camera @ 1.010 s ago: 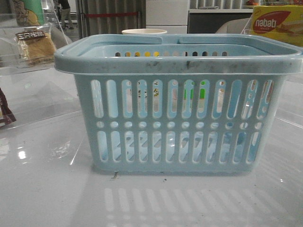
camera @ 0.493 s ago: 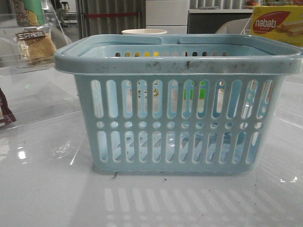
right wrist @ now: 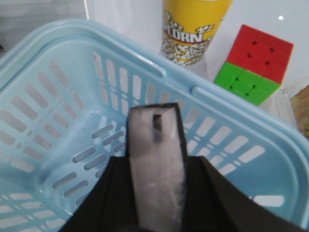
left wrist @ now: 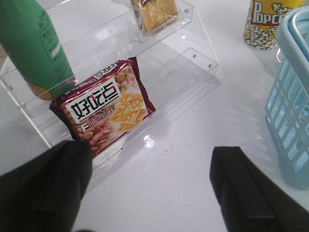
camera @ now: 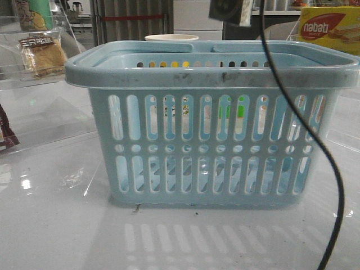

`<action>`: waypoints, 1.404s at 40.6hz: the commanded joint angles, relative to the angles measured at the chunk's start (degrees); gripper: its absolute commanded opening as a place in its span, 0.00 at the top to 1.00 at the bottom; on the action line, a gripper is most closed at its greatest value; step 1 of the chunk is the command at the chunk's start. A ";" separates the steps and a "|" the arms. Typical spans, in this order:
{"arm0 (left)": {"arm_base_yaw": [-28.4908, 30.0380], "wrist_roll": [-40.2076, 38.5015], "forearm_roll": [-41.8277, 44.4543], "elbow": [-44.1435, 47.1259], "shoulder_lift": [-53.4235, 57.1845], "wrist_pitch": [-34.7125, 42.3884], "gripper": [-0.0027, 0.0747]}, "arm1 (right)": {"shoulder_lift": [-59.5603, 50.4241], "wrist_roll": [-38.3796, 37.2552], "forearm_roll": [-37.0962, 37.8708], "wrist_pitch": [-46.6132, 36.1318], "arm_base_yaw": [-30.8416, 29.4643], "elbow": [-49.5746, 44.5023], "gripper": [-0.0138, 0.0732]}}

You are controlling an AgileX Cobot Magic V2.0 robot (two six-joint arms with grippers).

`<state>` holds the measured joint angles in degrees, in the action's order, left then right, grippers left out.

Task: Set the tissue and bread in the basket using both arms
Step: 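Lift the tissue pack with the right gripper and carry it over the basket, then lower the tissue pack into the basket, open the right gripper, withdraw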

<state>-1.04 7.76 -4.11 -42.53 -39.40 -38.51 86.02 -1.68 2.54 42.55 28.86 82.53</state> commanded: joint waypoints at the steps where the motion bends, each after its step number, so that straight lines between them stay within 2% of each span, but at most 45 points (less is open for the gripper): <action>1: 0.10 -0.36 -0.50 -1.49 -0.11 3.99 0.24 | 0.65 0.09 0.02 -1.92 0.24 2.01 0.65; 7: 0.10 -0.36 -0.50 -1.49 -0.11 3.99 0.24 | 4.38 0.09 0.02 -0.28 0.24 2.01 0.63; 13: 0.10 -0.36 -0.50 -1.49 -0.11 3.99 0.24 | 7.51 0.09 0.02 -0.08 0.24 2.01 0.40; 18: 0.10 -0.36 -0.50 -1.49 -0.11 3.99 0.24 | 8.76 0.09 0.12 -0.27 0.24 2.01 0.26; 26: 0.10 -0.36 -0.50 -1.49 -0.11 3.99 0.24 | 5.63 0.09 0.07 0.95 0.24 2.01 0.26; 34: 0.10 -0.36 -0.50 -1.49 -0.11 3.99 0.24 | -3.25 0.09 -0.03 2.80 0.24 0.54 0.26; 50: 0.10 -0.36 -0.50 -1.49 -0.11 4.10 0.24 | -26.99 1.68 -0.03 1.01 0.24 -15.90 0.26; 57: 0.10 -0.36 -0.50 -1.49 -2.05 7.20 0.24 | -35.73 1.68 -0.03 0.36 0.24 -22.19 0.26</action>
<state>-1.04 7.76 -4.11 -42.53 -40.08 -37.43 54.20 -0.67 2.28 47.50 29.13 60.86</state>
